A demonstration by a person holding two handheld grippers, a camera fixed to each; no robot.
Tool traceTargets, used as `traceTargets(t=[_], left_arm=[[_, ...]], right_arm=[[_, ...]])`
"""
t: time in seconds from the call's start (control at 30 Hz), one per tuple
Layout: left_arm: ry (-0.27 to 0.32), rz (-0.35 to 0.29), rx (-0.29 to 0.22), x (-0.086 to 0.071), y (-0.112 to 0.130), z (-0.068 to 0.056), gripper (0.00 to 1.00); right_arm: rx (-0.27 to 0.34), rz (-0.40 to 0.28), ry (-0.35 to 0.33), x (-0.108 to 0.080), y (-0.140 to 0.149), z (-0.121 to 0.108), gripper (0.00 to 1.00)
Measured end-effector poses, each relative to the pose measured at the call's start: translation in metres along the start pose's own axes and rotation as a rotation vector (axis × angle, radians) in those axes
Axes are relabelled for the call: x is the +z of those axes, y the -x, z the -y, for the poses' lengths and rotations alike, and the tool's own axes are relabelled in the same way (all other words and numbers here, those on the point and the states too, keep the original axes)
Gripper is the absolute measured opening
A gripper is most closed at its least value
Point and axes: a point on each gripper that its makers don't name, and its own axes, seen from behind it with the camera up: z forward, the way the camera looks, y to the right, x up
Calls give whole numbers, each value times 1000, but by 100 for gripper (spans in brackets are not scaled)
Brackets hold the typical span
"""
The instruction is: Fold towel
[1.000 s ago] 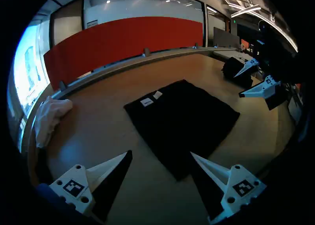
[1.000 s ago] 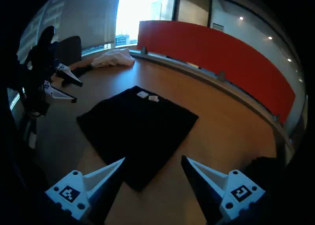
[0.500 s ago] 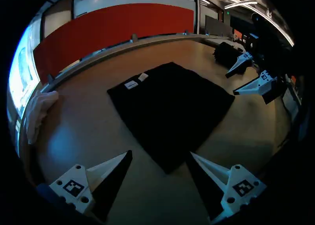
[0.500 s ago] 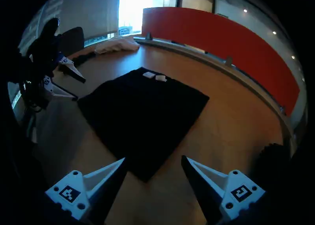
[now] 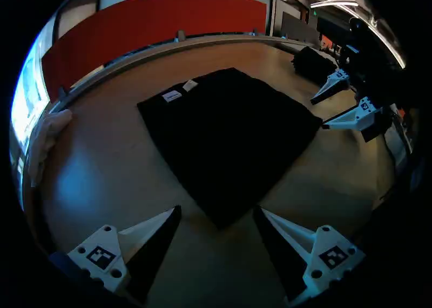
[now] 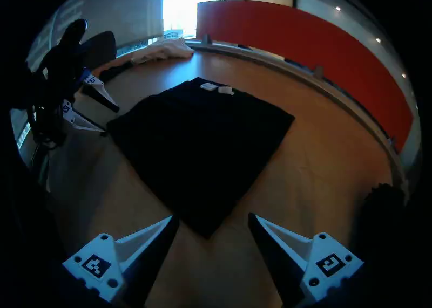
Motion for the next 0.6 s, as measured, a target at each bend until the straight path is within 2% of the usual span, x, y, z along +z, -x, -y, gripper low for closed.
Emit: traceTargets(t=[0.37,0.5,0.6], left_arm=[[-11,16,9,2,3,-2,97],[-16,18,3,2,3,-2,92],[-18,20,3,2,3,-2,84]], right_arm=[[21,22,-28,4,10,5,86],[32,20,-30,4,10,4,78],[32,21,-31,4,11,3,71]])
